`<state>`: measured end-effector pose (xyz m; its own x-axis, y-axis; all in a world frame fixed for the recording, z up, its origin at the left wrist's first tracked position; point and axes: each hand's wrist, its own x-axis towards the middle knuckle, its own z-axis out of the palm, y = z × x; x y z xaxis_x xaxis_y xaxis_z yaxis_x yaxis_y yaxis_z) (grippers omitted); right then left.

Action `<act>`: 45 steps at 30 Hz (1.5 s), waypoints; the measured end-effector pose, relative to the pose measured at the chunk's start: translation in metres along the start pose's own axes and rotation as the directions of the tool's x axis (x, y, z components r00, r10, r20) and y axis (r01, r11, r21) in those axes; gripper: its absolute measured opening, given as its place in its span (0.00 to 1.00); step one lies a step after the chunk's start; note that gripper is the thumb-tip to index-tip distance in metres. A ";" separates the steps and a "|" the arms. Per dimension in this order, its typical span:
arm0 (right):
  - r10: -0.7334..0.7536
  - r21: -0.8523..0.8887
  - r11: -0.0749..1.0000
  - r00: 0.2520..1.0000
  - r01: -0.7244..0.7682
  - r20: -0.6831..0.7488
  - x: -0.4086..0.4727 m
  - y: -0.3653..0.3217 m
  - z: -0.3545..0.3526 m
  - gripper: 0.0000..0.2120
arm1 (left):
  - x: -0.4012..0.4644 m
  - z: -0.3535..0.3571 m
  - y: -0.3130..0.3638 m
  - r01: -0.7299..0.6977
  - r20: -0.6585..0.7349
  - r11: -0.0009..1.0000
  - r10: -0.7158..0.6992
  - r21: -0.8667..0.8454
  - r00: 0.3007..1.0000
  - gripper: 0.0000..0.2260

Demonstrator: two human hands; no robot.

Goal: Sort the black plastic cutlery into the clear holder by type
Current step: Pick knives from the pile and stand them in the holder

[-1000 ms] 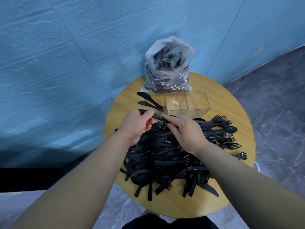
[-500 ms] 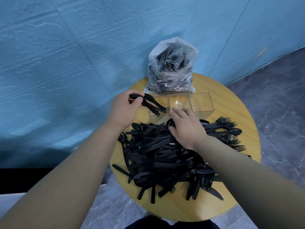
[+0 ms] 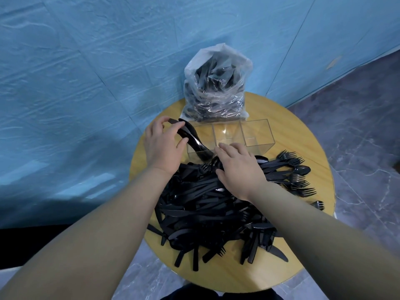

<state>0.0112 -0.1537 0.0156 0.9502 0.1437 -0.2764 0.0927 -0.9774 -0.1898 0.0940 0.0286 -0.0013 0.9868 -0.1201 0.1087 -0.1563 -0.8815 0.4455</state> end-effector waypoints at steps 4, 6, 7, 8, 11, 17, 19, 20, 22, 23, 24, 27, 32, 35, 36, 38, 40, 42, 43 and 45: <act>-0.010 0.003 1.000 1.000 0.010 -0.010 0.000 0.001 0.002 0.28 | 0.000 0.002 -0.001 0.026 -0.027 0.999 -0.026 0.019 0.999 0.17; -0.015 0.004 1.000 1.000 0.015 -0.019 0.000 0.001 0.002 0.28 | 0.000 0.002 0.000 0.062 -0.058 0.998 -0.062 -0.007 0.996 0.17; -0.017 0.004 1.000 1.000 0.017 -0.023 0.000 0.001 0.002 0.28 | 0.001 0.001 0.001 0.083 -0.061 0.996 -0.084 -0.021 0.995 0.18; -0.018 0.002 1.000 1.000 0.018 -0.022 0.000 0.002 0.002 0.28 | 0.001 0.000 0.002 0.098 -0.056 0.995 -0.099 -0.026 0.994 0.20; -0.020 -0.001 1.000 1.000 0.020 -0.023 -0.003 0.002 0.002 0.28 | -0.004 -0.003 0.004 0.117 -0.044 0.992 -0.119 -0.037 0.992 0.29; -0.108 0.067 0.989 0.960 0.129 -0.260 -0.017 0.007 0.014 0.16 | -0.050 -0.009 -0.011 0.118 0.050 0.988 -0.113 -0.104 0.992 0.16; -0.145 0.034 0.987 0.958 0.158 -0.249 -0.021 0.006 0.022 0.11 | -0.070 -0.007 -0.019 0.095 0.134 0.995 -0.088 -0.042 0.987 0.13; -0.158 0.014 0.986 0.960 0.165 -0.232 -0.023 0.005 0.026 0.10 | -0.078 -0.006 -0.023 0.081 0.169 0.996 -0.076 -0.023 0.983 0.14; -0.176 -0.027 0.984 0.965 0.174 -0.195 -0.024 0.003 0.033 0.11 | -0.093 -0.005 -0.031 0.072 0.227 0.997 -0.074 0.020 0.971 0.18; -0.176 -0.034 0.984 0.972 0.173 -0.155 -0.023 0.001 0.036 0.13 | -0.099 -0.004 -0.034 0.078 0.254 0.996 -0.087 0.044 0.963 0.20; -0.175 -0.033 0.985 0.979 0.172 -0.110 -0.023 -0.002 0.039 0.17 | -0.105 -0.003 -0.038 0.090 0.278 0.994 -0.104 0.062 0.955 0.23; -0.178 -0.049 0.983 0.984 0.177 -0.014 -0.019 -0.008 0.045 0.24 | -0.118 0.000 -0.045 0.128 0.340 0.989 -0.145 0.072 0.929 0.28; -0.146 -0.064 0.987 0.989 0.147 0.019 -0.018 -0.013 0.048 0.23 | -0.128 0.009 -0.045 0.167 0.382 0.986 -0.151 -0.007 0.912 0.27; -0.134 -0.090 0.987 0.991 0.135 0.017 -0.018 -0.014 0.048 0.18 | -0.127 0.013 -0.042 0.178 0.377 0.982 -0.143 -0.058 0.915 0.24; -0.128 -0.089 0.988 0.992 0.129 0.015 -0.018 -0.014 0.048 0.17 | -0.127 0.013 -0.041 0.177 0.372 0.982 -0.139 -0.069 0.918 0.24; -0.121 -0.070 0.990 0.993 0.121 0.005 -0.018 -0.013 0.048 0.16 | -0.126 0.014 -0.040 0.179 0.362 0.980 -0.137 -0.085 0.922 0.23; -0.112 -0.048 0.993 0.994 0.112 -0.012 -0.018 -0.013 0.048 0.16 | -0.124 0.013 -0.039 0.179 0.351 0.980 -0.137 -0.091 0.926 0.23; -0.100 -0.011 0.995 0.994 0.099 -0.051 -0.018 -0.012 0.047 0.14 | -0.122 0.013 -0.039 0.173 0.344 0.981 -0.133 -0.090 0.929 0.22; -0.092 0.008 0.996 0.993 0.093 -0.072 -0.018 -0.012 0.047 0.13 | -0.121 0.013 -0.039 0.173 0.344 0.981 -0.131 -0.092 0.930 0.22; -0.080 0.034 0.996 0.991 0.084 -0.110 -0.018 -0.010 0.047 0.13 | -0.119 0.012 -0.039 0.177 0.342 0.979 -0.132 -0.103 0.930 0.22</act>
<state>-0.0210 -0.1395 -0.0217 0.9668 0.2032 -0.1549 0.1617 -0.9561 -0.2445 -0.0172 0.0722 -0.0424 0.9534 -0.1509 -0.2613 0.0176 -0.8368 0.5472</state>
